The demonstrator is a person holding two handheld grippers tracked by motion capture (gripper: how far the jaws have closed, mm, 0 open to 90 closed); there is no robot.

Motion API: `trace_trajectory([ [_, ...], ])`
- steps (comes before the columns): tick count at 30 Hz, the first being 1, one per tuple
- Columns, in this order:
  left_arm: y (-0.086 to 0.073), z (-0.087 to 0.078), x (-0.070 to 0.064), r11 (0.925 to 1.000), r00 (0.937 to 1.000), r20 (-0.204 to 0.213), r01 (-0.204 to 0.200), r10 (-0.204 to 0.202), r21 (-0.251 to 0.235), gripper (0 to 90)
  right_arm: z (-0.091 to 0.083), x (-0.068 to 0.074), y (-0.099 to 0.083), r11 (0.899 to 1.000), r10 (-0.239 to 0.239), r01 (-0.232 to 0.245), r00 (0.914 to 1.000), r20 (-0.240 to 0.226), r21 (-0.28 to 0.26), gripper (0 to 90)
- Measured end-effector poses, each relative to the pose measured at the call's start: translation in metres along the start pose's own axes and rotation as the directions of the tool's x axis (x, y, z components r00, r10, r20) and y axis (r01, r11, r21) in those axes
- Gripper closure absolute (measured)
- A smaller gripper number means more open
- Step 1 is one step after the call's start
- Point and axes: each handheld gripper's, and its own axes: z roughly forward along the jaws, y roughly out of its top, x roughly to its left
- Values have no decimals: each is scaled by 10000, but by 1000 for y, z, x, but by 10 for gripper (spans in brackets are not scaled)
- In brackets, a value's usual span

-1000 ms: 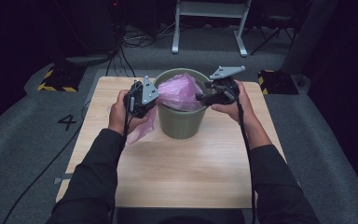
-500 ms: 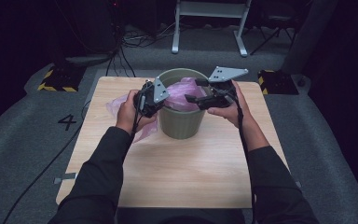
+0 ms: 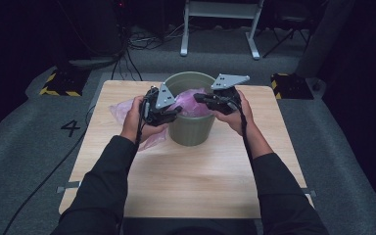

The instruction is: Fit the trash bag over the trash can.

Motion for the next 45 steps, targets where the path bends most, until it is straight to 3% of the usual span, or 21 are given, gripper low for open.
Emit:
trace_trajectory([
  [3, -4, -14, -2, 9998, 9998, 155, 103, -101, -167, 370, -1, -4, -4, 9998, 84, -88, 9998, 186, 200, 900],
  [5, -7, -25, -2, 9995, 9997, -62, 221, -222, -212, 296, -2, -7, -6, 9995, 143, -150, 9996, 259, 276, 900],
  [7, -13, -38, -1, 9980, 9991, -62, 424, -428, -459, 288, -3, -10, -8, 9989, 220, -241, 9984, 517, 406, 900],
  [13, -31, -69, -2, 9923, 9966, -436, 650, -700, -1054, 266, -3, -18, -12, 9974, 308, -351, 9972, 680, 635, 900],
  [17, -50, -84, -5, 9822, 9929, -284, 1102, -1158, -1519, 235, -3, -21, -14, 9958, 389, -452, 9961, 792, 796, 900],
  [19, -56, -88, -7, 9807, 9916, -355, 1172, -1242, -1564, 218, -2, -23, -16, 9950, 382, -457, 9957, 844, 887, 900],
  [26, -76, -93, -10, 9777, 9891, -414, 1329, -1414, -1628, 177, -6, -30, -19, 9935, 480, -586, 9930, 1079, 975, 893],
  [33, -96, -99, 0, 9621, 9765, -324, 2038, -2129, -1810, 170, -9, -41, -27, 9903, 717, -862, 9888, 1308, 1088, 893],
  [36, -104, -102, 4, 9704, 9816, -617, 1680, -1810, -1737, 166, -9, -44, -29, 9880, 701, -893, 9863, 1493, 1262, 900],
  [41, -110, -99, 8, 9670, 9829, -68, 1800, -1842, -1802, 155, -7, -47, -31, 9855, 656, -896, 9843, 1636, 1440, 900],
  [45, -103, -87, 7, 9711, 9835, -222, 1734, -1794, -1637, 190, -7, -46, -31, 9861, 661, -903, 9834, 1692, 1395, 836],
])
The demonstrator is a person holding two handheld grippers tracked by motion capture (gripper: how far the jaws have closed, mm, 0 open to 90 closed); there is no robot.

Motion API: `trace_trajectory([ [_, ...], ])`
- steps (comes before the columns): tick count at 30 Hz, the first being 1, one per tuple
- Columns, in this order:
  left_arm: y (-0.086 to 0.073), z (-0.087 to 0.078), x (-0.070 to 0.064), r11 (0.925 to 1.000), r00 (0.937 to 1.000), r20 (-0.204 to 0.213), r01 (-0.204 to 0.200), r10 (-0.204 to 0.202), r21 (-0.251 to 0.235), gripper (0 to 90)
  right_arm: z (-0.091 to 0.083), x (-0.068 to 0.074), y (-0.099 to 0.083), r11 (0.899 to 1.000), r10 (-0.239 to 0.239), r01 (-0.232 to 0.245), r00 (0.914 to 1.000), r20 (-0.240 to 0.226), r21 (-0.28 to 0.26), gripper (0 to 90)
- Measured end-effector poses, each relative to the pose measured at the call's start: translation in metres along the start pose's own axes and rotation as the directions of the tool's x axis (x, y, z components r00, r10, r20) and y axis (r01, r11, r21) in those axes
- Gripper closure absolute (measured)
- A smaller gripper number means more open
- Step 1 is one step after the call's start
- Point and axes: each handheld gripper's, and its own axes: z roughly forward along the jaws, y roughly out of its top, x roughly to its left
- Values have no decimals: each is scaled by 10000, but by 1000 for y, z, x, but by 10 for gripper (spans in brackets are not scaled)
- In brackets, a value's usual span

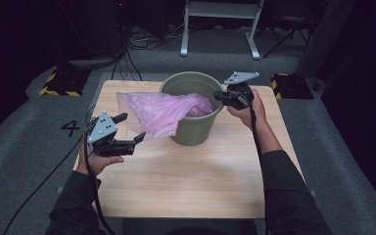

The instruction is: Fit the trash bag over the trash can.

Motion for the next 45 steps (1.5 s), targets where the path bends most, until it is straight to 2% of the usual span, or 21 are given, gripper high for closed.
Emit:
trace_trajectory([
  [2, 3, 8, -1, 10000, 9997, 249, 8, -7, -46, 240, -5, 1, 0, 9990, 49, -53, 9999, -104, -443, 753],
  [3, 5, 10, -2, 10000, 9998, 209, -43, 44, -45, 286, -8, 2, 1, 9972, 99, -114, 9997, -208, -743, 692],
  [5, 7, 16, -3, 10000, 9992, 402, -87, 88, -36, 413, -14, 2, 2, 9929, 168, -216, 9990, -415, -1166, 581],
  [6, 8, 18, -3, 9999, 9988, 477, -106, 106, -12, 432, -17, 3, 4, 9899, 223, -297, 9982, -549, -1389, 531],
  [8, 9, 23, -4, 9995, 9974, 689, -205, 187, 251, 572, -23, 5, 6, 9850, 186, -319, 9966, -798, -1696, 438],
  [9, 9, 25, -5, 9990, 9971, 702, -304, 281, 326, 602, -25, 8, 8, 9839, 86, -220, 9971, -759, -1773, 401],
  [12, 10, 29, -6, 9978, 9954, 821, -534, 500, 405, 713, -28, 18, 12, 9807, -228, -12, 9925, -1203, -1957, 349],
  [14, 12, 31, -7, 9981, 9963, 710, -504, 479, 347, 782, -28, 27, 14, 9795, -520, 219, 9878, -1465, -2004, 307],
  [16, 14, 32, -7, 9990, 9959, 810, -413, 399, 158, 829, -28, 36, 18, 9765, -906, 520, 9795, -1797, -2093, 297],
  [21, 24, 35, -8, 9994, 9960, 827, -345, 338, 66, 844, -20, 63, 28, 9640, -2034, 1547, 9529, -2251, -2164, 304],
  [25, 32, 42, -13, 9991, 9966, 730, -387, 374, 156, 840, -22, 82, 29, 9508, -2561, 1915, 9281, -2703, -2435, 304],
  [28, 35, 49, -18, 9985, 9955, 843, -469, 444, 280, 834, -26, 92, 27, 9402, -2850, 2082, 9143, -2878, -2695, 299],
  [29, 35, 51, -19, 9983, 9950, 874, -501, 475, 283, 834, -27, 94, 26, 9376, -2952, 2182, 9108, -2884, -2707, 295],
  [31, 37, 54, -22, 9984, 9928, 1103, -499, 467, 270, 834, -25, 98, 24, 9351, -3162, 2533, 9121, -2609, -2478, 287],
  [32, 38, 56, -24, 9984, 9922, 1154, -508, 478, 235, 834, -23, 99, 24, 9366, -3177, 2604, 9133, -2548, -2343, 288],
  [34, 39, 58, -27, 9986, 9901, 1323, -504, 478, 163, 833, -17, 99, 23, 9410, -3148, 2748, 9248, -2137, -1973, 342],
  [37, 41, 60, -33, 9982, 9863, 1538, -603, 592, 28, 788, -13, 95, 20, 9488, -2995, 2691, 9327, -2008, -1654, 592],
  [38, 41, 60, -35, 9977, 9836, 1669, -683, 677, -18, 754, -13, 93, 19, 9493, -2972, 2661, 9335, -2008, -1675, 666],
  [40, 42, 58, -38, 9971, 9825, 1699, -755, 763, -113, 639, -15, 87, 15, 9509, -2850, 2499, 9372, -2013, -1827, 800],
  [43, 41, 52, -41, 9960, 9806, 1748, -866, 891, -218, 523, -19, 82, 14, 9535, -2683, 2306, 9428, -1978, -1942, 870],
  [45, 39, 47, -43, 9948, 9831, 1522, -993, 1018, -240, 478, -21, 79, 14, 9540, -2590, 2198, 9469, -1906, -2041, 882],
])
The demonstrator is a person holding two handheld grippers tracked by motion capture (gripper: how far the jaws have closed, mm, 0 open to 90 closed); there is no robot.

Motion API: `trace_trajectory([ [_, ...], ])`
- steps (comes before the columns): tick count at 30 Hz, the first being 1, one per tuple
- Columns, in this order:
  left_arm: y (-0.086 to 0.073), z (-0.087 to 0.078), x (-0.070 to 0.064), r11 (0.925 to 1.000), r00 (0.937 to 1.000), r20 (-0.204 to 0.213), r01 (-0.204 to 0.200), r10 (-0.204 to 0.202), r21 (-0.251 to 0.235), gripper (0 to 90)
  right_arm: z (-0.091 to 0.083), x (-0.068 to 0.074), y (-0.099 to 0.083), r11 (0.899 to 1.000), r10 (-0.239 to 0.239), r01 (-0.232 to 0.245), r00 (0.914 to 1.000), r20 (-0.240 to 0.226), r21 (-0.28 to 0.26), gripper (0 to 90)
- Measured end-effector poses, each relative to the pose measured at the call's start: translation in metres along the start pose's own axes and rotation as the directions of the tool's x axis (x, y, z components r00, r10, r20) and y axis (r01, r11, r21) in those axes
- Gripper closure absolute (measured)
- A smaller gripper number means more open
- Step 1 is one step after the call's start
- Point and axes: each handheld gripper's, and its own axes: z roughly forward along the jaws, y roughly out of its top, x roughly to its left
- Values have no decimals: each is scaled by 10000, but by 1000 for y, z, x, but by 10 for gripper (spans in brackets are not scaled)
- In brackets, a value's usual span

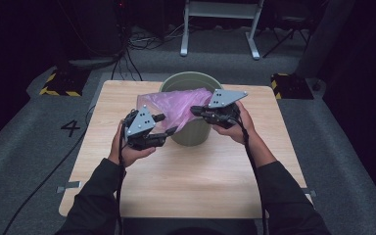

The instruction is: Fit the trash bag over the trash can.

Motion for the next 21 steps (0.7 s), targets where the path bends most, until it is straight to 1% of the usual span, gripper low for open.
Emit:
trace_trajectory([
  [1, -2, -4, -1, 9999, 10000, 33, 76, -75, -106, 462, -2, -1, 0, 10000, 54, -55, 10000, -25, -62, 882],
  [2, -4, -7, -1, 9997, 9999, -91, 144, -146, -185, 442, -4, -1, -1, 9999, 119, -119, 9999, -61, -78, 882],
  [3, -5, -11, -2, 9997, 9992, -367, 155, -163, -198, 433, -5, -2, -1, 9999, 121, -122, 9999, -100, -92, 885],
  [4, -6, -14, -2, 9995, 9986, -470, 230, -240, -209, 394, -6, -2, -2, 9998, 134, -136, 9997, -202, -126, 891],
  [5, -7, -17, 0, 9991, 9991, -292, 315, -323, -278, 338, -7, -1, -3, 9999, 106, -107, 9998, -160, -86, 892],
  [6, -8, -22, 0, 9982, 9980, -474, 394, -415, -462, 332, -7, -1, -3, 10000, 68, -68, 10000, 34, 12, 890],
  [7, -8, -24, 1, 9981, 9963, -731, 417, -449, -454, 332, -8, -2, -5, 10000, 86, -86, 10000, 18, 14, 890],
  [8, -8, -27, 3, 9979, 9951, -854, 462, -499, -447, 332, -9, -3, -6, 9999, 111, -111, 9999, -40, -3, 891],
  [9, -8, -29, 4, 9970, 9961, -684, 516, -555, -574, 327, -10, -3, -7, 9999, 95, -95, 9999, 63, 55, 891],
  [10, -8, -31, 5, 9966, 9950, -807, 546, -594, -613, 326, -11, -5, -8, 9999, 146, -146, 9998, 105, 66, 891],
  [11, -8, -32, 6, 9976, 9928, -1062, 504, -551, -466, 326, -12, -6, -9, 9997, 237, -237, 9997, 98, 7, 891],
  [13, -8, -32, 7, 9983, 9909, -1249, 464, -507, -365, 326, -15, -8, -11, 9995, 301, -301, 9993, 206, 4, 892],
  [14, -8, -32, 8, 9982, 9879, -1453, 506, -548, -326, 328, -17, -9, -11, 9995, 330, -330, 9992, 243, 10, 891],
  [15, -9, -31, 11, 9981, 9867, -1517, 551, -585, -267, 336, -19, -11, -12, 9992, 398, -397, 9989, 235, -42, 890],
  [16, -9, -31, 12, 9976, 9868, -1477, 621, -658, -294, 336, -21, -12, -14, 9989, 457, -456, 9988, 200, -53, 887],
  [17, -10, -30, 13, 9976, 9848, -1605, 618, -659, -300, 336, -22, -13, -15, 9991, 427, -426, 9988, 255, -15, 885],
  [18, -11, -28, 15, 9972, 9800, -1849, 709, -741, -234, 335, -24, -13, -16, 9991, 420, -422, 9985, 346, 48, 885],
  [20, -13, -26, 19, 9963, 9742, -2088, 836, -857, -190, 334, -29, -16, -20, 9985, 552, -553, 9977, 387, 23, 884],
  [21, -14, -25, 21, 9955, 9693, -2270, 931, -946, -174, 332, -30, -17, -21, 9983, 573, -575, 9974, 433, 36, 885],
])
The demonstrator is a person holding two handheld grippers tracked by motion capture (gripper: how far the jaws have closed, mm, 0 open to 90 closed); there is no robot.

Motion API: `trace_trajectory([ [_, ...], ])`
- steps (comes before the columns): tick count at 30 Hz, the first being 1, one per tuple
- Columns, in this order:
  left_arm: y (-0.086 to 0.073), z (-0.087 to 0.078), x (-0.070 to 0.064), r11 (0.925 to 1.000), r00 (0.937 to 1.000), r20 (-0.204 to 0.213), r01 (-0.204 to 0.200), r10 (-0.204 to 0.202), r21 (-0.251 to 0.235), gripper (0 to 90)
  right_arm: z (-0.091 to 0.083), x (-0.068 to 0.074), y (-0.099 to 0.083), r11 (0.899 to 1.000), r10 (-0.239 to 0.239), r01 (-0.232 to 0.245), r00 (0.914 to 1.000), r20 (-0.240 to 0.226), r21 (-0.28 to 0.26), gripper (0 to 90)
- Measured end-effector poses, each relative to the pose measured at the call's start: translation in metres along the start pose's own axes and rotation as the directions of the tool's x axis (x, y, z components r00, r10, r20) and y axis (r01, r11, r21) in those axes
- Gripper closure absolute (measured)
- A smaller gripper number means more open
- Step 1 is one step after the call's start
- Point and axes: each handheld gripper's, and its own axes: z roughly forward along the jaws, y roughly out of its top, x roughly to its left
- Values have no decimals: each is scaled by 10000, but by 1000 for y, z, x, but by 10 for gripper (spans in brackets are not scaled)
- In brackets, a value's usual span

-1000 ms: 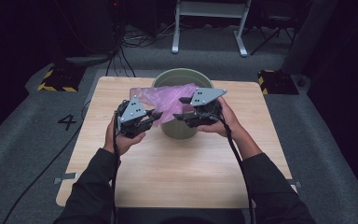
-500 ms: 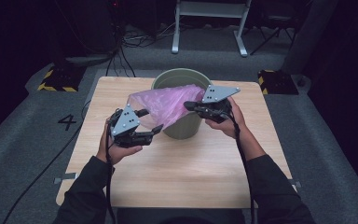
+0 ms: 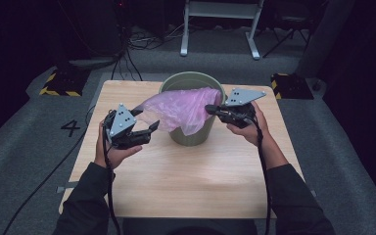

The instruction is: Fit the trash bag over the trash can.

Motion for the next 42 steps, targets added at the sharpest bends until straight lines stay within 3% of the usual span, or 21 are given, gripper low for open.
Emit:
trace_trajectory([
  [2, -2, 3, 3, 9998, 9995, 278, 155, -159, 143, 350, -6, -3, -3, 9998, 151, -151, 9999, 42, -88, 883],
  [4, -3, 4, 1, 9998, 9997, 248, 28, -33, 186, 353, -9, -4, -4, 9997, 208, -207, 9997, 128, -114, 877],
  [5, -3, 4, -2, 10000, 9982, 594, 57, -59, 43, 346, -11, -5, -5, 9997, 214, -212, 9995, 233, -83, 874],
  [10, 4, 3, -14, 9996, 9941, 1055, -236, 254, -185, 333, -16, -6, -9, 9994, 354, -353, 9981, 506, -26, 790],
  [17, 6, 5, -23, 9993, 9876, 1522, -370, 381, -100, 341, -24, -4, -12, 9966, 690, -673, 9971, 335, -476, 426],
  [20, 6, 8, -25, 9991, 9861, 1612, -415, 411, -14, 338, -30, 0, -8, 9933, 810, -781, 9962, 314, -851, 357],
  [24, 4, 13, -27, 9990, 9866, 1570, -442, 435, 11, 340, -31, 11, 2, 9924, 657, -630, 9976, 227, -1059, 324],
  [27, 1, 16, -28, 9988, 9860, 1596, -493, 492, -35, 417, -28, 22, 14, 9922, 430, -419, 9991, 65, -1176, 309],
  [33, -5, 22, -31, 9991, 9846, 1709, -406, 377, 135, 346, -15, 39, 34, 9928, 266, -295, 9993, -265, -1164, 291],
  [38, -9, 26, -32, 9990, 9791, 2000, -411, 363, 199, 342, -4, 46, 44, 9928, 262, -313, 9986, -451, -1158, 275],
  [40, -9, 29, -35, 9983, 9849, 1672, -505, 450, 285, 375, 3, 48, 46, 9942, 325, -370, 9984, -454, -1010, 274],
  [42, -10, 31, -35, 9980, 9860, 1604, -525, 462, 351, 444, 11, 50, 47, 9959, 418, -455, 9980, -481, -782, 268],
])
